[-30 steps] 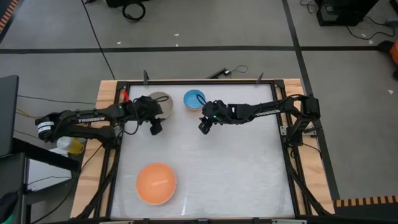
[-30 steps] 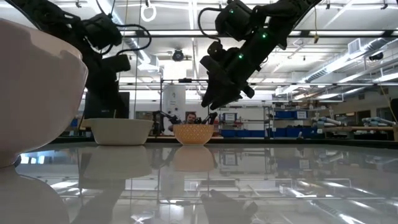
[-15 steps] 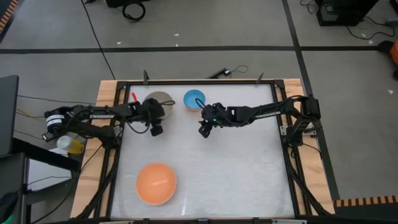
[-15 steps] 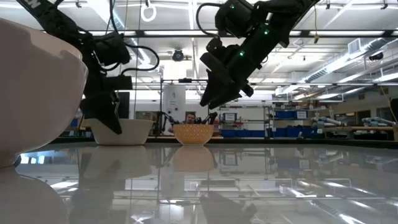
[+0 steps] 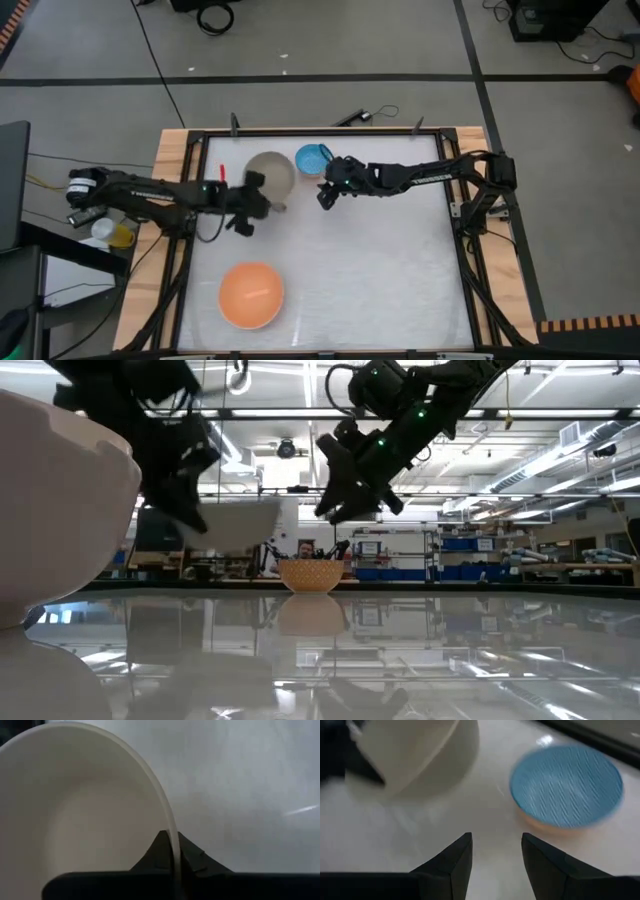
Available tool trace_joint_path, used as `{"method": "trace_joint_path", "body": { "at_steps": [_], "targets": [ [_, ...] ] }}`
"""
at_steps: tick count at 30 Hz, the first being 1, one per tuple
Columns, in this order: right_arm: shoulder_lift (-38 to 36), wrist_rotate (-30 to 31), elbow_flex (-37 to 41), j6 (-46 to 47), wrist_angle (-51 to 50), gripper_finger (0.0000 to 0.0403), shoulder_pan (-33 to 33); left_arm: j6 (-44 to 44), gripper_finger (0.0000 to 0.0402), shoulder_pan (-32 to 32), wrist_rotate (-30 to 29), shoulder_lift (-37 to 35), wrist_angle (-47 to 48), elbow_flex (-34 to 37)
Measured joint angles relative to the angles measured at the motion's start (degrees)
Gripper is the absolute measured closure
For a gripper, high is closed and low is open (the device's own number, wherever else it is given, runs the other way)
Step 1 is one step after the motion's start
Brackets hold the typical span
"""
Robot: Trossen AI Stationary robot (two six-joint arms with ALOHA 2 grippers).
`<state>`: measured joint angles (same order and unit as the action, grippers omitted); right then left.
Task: Nest bowls inside each other
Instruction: Stack the gray bowl on top of the orange bowl
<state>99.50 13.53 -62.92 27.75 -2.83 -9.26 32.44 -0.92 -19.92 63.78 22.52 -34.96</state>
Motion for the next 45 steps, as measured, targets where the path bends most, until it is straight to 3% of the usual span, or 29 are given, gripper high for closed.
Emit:
{"method": "trace_joint_path", "body": {
  "at_steps": [6, 11, 13, 19, 36, 41, 45],
  "targets": [
    [-0.4, -2.9, 0.0, -2.9, 10.8, 0.0224, -0.8, 9.3, 0.0400, 8.2, -8.3, 3.2, 3.0, -3.5],
    [-2.1, 3.4, 0.0, -14.4, 17.4, 0.0224, -1.4, 9.2, 0.0401, 9.2, -10.5, 6.6, 5.6, -6.1],
    [-2.4, 2.2, -0.6, -16.4, 18.9, 0.0224, -2.0, 9.3, 0.0401, 9.2, -10.4, 8.0, 5.2, -6.7],
    [-1.6, 1.1, -2.4, -21.3, 17.4, 0.0224, -2.3, 12.1, 0.0401, 8.8, -11.8, 11.3, 4.9, -7.0],
    [1.6, 1.1, -2.4, -21.6, 13.3, 0.0224, -3.0, 15.2, 0.0396, 8.6, -13.2, 12.1, -1.6, -7.0],
    [0.0, 9.1, -2.4, -24.8, 13.2, 0.0224, -2.5, 14.9, 0.0397, 7.8, -13.4, 12.0, 0.0, -7.0],
    [-1.0, 7.3, -2.7, -24.7, 14.6, 0.0224, -2.7, 15.0, 0.0398, 7.8, -13.2, 12.0, 0.2, -7.0]
  ]
}}
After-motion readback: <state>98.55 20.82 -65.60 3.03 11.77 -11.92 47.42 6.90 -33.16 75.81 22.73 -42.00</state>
